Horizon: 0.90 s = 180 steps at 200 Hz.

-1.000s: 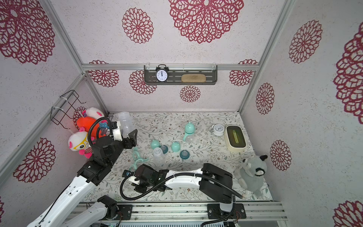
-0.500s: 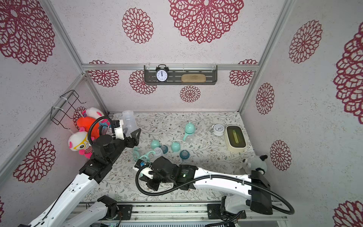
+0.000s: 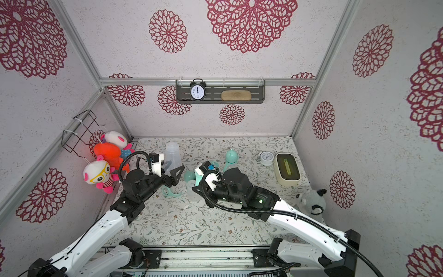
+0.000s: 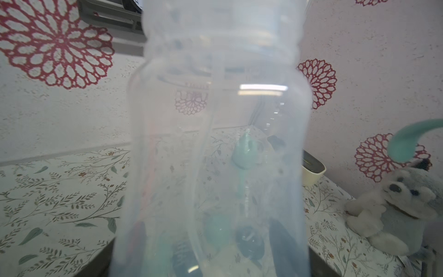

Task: Assemble the baby bottles
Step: Put on the handle of the baby bottle.

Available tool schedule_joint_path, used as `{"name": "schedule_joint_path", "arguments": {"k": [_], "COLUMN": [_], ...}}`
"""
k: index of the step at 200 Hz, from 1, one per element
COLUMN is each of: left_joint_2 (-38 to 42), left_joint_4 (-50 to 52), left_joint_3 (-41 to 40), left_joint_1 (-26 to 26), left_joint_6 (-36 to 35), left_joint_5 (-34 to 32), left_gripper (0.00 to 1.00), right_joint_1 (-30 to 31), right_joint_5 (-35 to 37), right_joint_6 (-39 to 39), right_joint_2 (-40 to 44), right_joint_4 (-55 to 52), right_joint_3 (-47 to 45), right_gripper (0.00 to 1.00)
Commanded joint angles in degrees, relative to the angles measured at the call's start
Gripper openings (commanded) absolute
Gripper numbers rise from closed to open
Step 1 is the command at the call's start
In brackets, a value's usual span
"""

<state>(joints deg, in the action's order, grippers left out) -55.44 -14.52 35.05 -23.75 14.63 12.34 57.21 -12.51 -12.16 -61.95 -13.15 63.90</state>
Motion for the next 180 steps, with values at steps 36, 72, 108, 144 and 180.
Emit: {"name": "schedule_joint_path", "arguments": {"k": [36, 72, 108, 144, 180], "left_joint_2": [-2.3, -3.5, -3.2, -3.1, -2.8], "left_joint_4": [-13.8, -16.7, -18.9, -18.3, -19.0], "left_joint_3": [-3.3, -4.5, -5.7, -5.0, -5.1], "left_joint_1": [-5.0, -6.2, -7.5, -8.5, -9.2], "left_joint_6": [-6.0, -5.7, -5.2, -5.0, -5.1], "left_joint_5": [6.8, 6.6, 7.0, 7.7, 7.4], "left_gripper": [0.00, 0.00, 0.00, 0.00, 0.00], "right_joint_1": [-4.8, -5.3, -5.7, -5.9, -6.2], "right_joint_5": [-7.7, -7.9, -9.8, -11.9, -13.0], "right_joint_6": [-5.1, -5.5, -7.0, -8.6, -10.6], "right_joint_2": [-1.0, -3.5, -6.1, -8.1, -9.7], "right_joint_4": [10.6, 16.1, 22.3, 28.4, 32.7], "right_joint_3": [4.6, 6.1, 6.2, 5.1, 4.3], "right_gripper": [0.00, 0.00, 0.00, 0.00, 0.00]}}
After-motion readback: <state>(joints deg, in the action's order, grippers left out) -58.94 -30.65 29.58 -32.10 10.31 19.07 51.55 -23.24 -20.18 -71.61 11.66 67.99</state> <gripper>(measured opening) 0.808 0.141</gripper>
